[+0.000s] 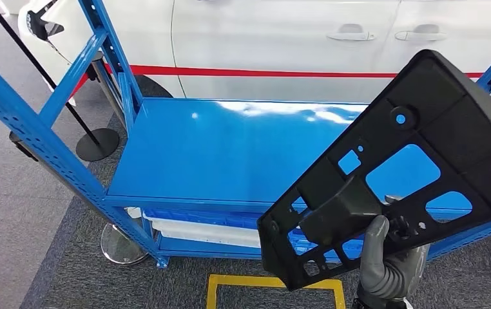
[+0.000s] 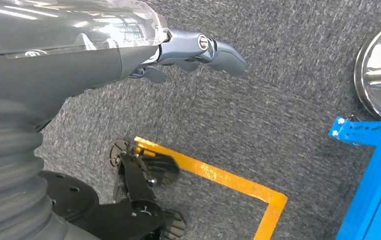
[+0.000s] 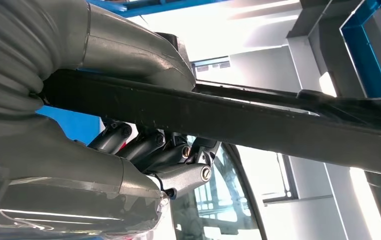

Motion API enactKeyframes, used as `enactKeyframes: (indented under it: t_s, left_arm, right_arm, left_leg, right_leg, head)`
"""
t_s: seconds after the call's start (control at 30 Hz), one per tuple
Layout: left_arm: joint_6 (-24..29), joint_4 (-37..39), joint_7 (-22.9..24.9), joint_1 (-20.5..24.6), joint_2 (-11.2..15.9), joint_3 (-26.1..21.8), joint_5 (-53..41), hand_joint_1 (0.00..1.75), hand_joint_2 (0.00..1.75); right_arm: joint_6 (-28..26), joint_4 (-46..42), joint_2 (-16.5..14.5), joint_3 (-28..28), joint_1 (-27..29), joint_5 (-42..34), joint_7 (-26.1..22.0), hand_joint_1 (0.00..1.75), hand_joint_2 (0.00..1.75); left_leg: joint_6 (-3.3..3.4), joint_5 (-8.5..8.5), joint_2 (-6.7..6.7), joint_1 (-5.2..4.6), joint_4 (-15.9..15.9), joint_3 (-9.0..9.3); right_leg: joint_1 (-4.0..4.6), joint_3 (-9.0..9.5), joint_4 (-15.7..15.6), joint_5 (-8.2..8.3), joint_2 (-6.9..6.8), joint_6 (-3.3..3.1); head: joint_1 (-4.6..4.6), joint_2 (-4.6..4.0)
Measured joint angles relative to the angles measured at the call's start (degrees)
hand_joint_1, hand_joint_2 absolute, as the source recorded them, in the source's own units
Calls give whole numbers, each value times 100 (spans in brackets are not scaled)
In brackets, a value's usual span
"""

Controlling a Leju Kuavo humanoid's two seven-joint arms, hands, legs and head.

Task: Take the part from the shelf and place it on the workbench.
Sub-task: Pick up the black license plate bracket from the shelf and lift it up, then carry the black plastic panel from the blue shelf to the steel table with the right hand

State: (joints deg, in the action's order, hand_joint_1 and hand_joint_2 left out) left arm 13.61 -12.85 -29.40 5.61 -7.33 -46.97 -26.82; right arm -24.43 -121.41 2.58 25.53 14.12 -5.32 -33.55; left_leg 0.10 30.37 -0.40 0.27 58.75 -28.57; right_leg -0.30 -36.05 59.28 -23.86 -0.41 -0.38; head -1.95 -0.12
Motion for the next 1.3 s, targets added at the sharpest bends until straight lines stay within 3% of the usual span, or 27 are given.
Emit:
enactKeyframes:
  t_s: [0.1, 0.13, 0.2, 0.27, 0.3, 0.33, 0.37, 0.47, 0.53, 0.63, 0.7, 0.77, 0.8, 0.83, 0.87, 0.9, 0.97, 1.03, 1.1, 1.17, 1.2, 1.27, 1.3]
  left_arm:
    - [6, 0, 80, -6, 1, -1, -11, 0, 175]
    - [10, 0, 106, -2, -1, -1, -14, 0, 175]
    - [17, 0, 149, 25, -4, -3, -25, 0, 175]
    - [22, 0, 177, 48, -5, -3, -38, 0, 175]
    - [27, 0, 190, 49, -5, -3, -47, 0, 175]
    - [33, 1, 201, 47, -7, -4, -59, 0, 175]
    - [39, 1, 213, 46, -10, -4, -74, 0, 175]
    - [46, 0, 233, 56, -18, 2, -122, 0, 175]
    - [52, 0, 246, 69, -18, 7, -142, 0, 175]
    - [69, 0, 266, 78, -18, 11, -158, 0, 175]
    - [82, 0, 264, 77, -18, 15, -188, 0, 175]
    - [86, 0, 240, 84, -19, 22, -213, 0, 175]
    - [86, 0, 229, 88, -19, 25, -213, 0, 175]
    - [86, 0, 226, 90, -19, 27, -207, 0, 175]
    - [86, 0, 231, 91, -20, 28, -199, 0, 175]
    - [86, 0, 244, 91, -20, 28, -193, 0, 175]
    - [90, -1, 287, 94, -14, 28, -191, 0, 175]
    - [102, -1, 342, 93, -10, 28, -194, 0, 175]
    - [115, 0, 399, 91, -21, 27, -193, 0, 175]
    - [126, 0, 455, 95, -41, 26, -195, 0, 175]
    - [134, 0, 482, 93, -50, 26, -196, 0, 175]
    - [156, 0, 538, 66, -58, 26, -194, 0, 175]
    - [168, 0, 566, 43, -60, 25, -189, 0, 175]
  right_arm:
    - [51, -8, -2, 2, 98, -21, -39, 175, 175]
    - [67, -9, -3, 2, 116, -31, -44, 175, 175]
    - [90, -11, -4, 2, 127, -48, -46, 175, 175]
    - [102, -10, -4, 2, 128, -55, -39, 175, 175]
    - [105, -10, -4, 2, 130, -56, -36, 175, 175]
    - [107, -9, -5, 2, 130, -55, -34, 175, 175]
    - [109, -9, -7, 2, 130, -49, -36, 175, 175]
    - [116, -10, -17, 3, 129, -2, -60, 175, 175]
    - [141, -13, -22, 6, 136, 35, -82, 175, 175]
    - [233, -14, -31, 15, 139, 44, -98, 175, 175]
    - [289, -14, -43, 22, 142, 19, -111, 175, 175]
    - [319, -14, -55, 24, 155, -15, -128, 175, 175]
    - [330, -14, -58, 24, 166, -26, -134, 175, 175]
    - [339, -14, -60, 24, 179, -36, -137, 175, 175]
    - [351, -14, -62, 24, 192, -44, -137, 175, 175]
    - [360, -14, -65, 24, 205, -51, -137, 175, 175]
    - [375, -25, -74, 23, 221, -66, -136, 175, 175]
    - [387, -46, -88, 20, 243, -88, -127, 175, 175]
    - [399, -85, -108, 16, 283, -122, -101, 175, 175]
    - [422, -137, -128, 2, 328, -158, -81, 175, 175]
    - [444, -157, -139, -12, 340, -175, -79, 175, 175]
    - [485, -177, -162, -44, 358, -210, -79, 175, 175]
    - [495, -178, -173, -60, 369, -221, -81, 175, 175]
  left_leg:
    - [77, -99, 6, -18, -86, -23]
    - [114, -156, 15, -7, -107, -46]
    - [182, -282, 35, 22, -144, -131]
    - [210, -381, 45, 20, -137, -264]
    - [205, -426, 50, 21, -129, -335]
    - [194, -466, 53, 23, -117, -403]
    - [178, -501, 55, 27, -101, -466]
    - [102, -578, 48, 38, -32, -603]
    - [27, -633, 41, 31, -9, -636]
    - [-88, -653, 46, 42, 14, -678]
    - [-133, -317, 46, 52, 327, -809]
    - [-155, 191, 45, 54, 1021, -1033]
    - [-160, 336, 45, 54, 1361, -1114]
    - [-156, 366, 43, 51, 1559, -1122]
    - [-138, 292, 36, 47, 1551, -1028]
    - [-104, 152, 13, 39, 1313, -823]
    - [8, -43, -169, 20, 468, -247]
    - [62, -64, -332, -3, -86, 89]
    - [70, -79, -284, -19, -196, 114]
    - [122, -157, -142, 7, -282, 119]
    - [149, -205, -63, 28, -323, 111]
    - [182, -256, 105, 35, -346, 69]
    - [177, -266, 194, 33, -342, 45]
  right_leg:
    - [-15, -18, -12, 70, 5, 117]
    - [-24, -43, 19, 22, 15, 152]
    - [-43, -184, 359, -346, 35, 204]
    - [-60, -401, 1065, -869, 40, 249]
    - [-69, -458, 1368, -1015, 39, 271]
    - [-81, -430, 1505, -1042, 38, 288]
    - [-95, -282, 1408, -957, 37, 300]
    - [-116, 538, 278, -641, 47, 289]
    - [-86, 744, -98, -620, 71, 218]
    - [-71, 662, -127, -525, 90, 70]
    - [-83, 571, -152, -427, 108, -36]
    - [-62, 445, -148, -337, 147, -89]
    - [-48, 378, -144, -288, 178, -96]
    - [-31, 313, -138, -238, 217, -97]
    - [-14, 252, -132, -191, 264, -94]
    - [2, 199, -125, -148, 320, -88]
    - [19, 116, -107, -74, 428, -68]
    - [4, 68, -93, -5, 528, -13]
    - [-8, 43, -105, 59, 636, 73]
    - [-3, -20, -29, 11, 571, 134]
    - [1, -109, 148, -125, 449, 165]
    - [-33, -398, 818, -556, 175, 234]
    - [-56, -536, 1174, -727, 117, 273]
  head:
    - [3, -1]
    - [4, -1]
    - [19, -1]
    - [33, -1]
    - [35, 0]
    - [34, -1]
    - [35, -1]
    - [34, 1]
    - [33, 1]
    - [33, 0]
    - [29, -1]
    - [26, -1]
    - [27, -1]
    - [27, -1]
    - [27, -1]
    - [27, -1]
    - [30, 1]
    - [29, 1]
    - [29, 1]
    - [49, 0]
    - [70, 0]
    - [114, -1]
    - [118, 0]
